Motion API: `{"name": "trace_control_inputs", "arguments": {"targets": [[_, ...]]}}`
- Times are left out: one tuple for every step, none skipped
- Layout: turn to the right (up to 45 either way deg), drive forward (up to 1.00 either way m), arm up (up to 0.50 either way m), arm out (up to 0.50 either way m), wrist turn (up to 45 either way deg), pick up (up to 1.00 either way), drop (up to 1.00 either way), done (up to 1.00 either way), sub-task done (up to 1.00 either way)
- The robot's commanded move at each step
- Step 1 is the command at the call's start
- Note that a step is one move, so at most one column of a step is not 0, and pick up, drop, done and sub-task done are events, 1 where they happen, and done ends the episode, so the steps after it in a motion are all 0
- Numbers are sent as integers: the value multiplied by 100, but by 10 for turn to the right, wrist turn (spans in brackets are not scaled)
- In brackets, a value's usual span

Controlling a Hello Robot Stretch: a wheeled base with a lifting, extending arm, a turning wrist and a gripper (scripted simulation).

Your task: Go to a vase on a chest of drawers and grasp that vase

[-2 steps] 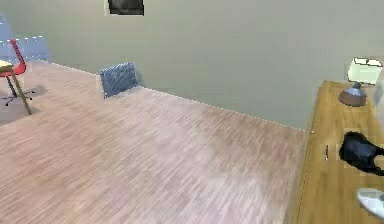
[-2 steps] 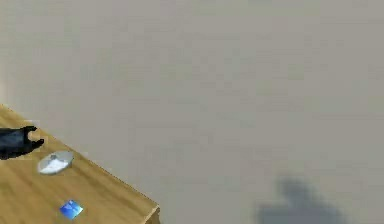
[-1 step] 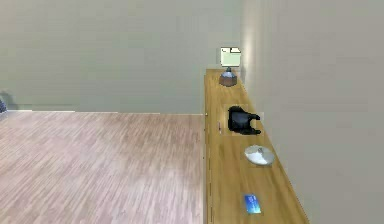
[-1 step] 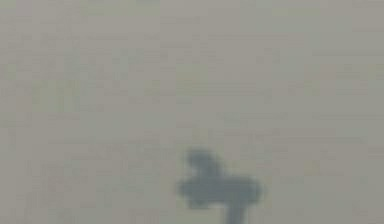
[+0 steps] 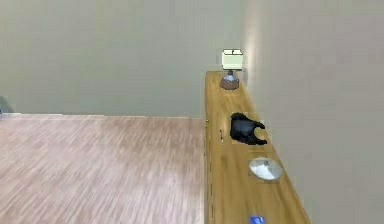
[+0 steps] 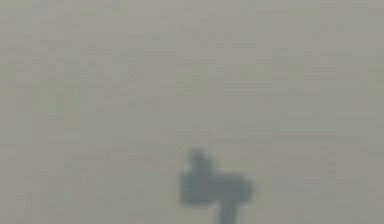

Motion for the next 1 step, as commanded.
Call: {"name": "trace_control_inputs", "arguments": {"targets": [[-450, 0, 0, 0, 0, 0, 0, 0, 0]]}}
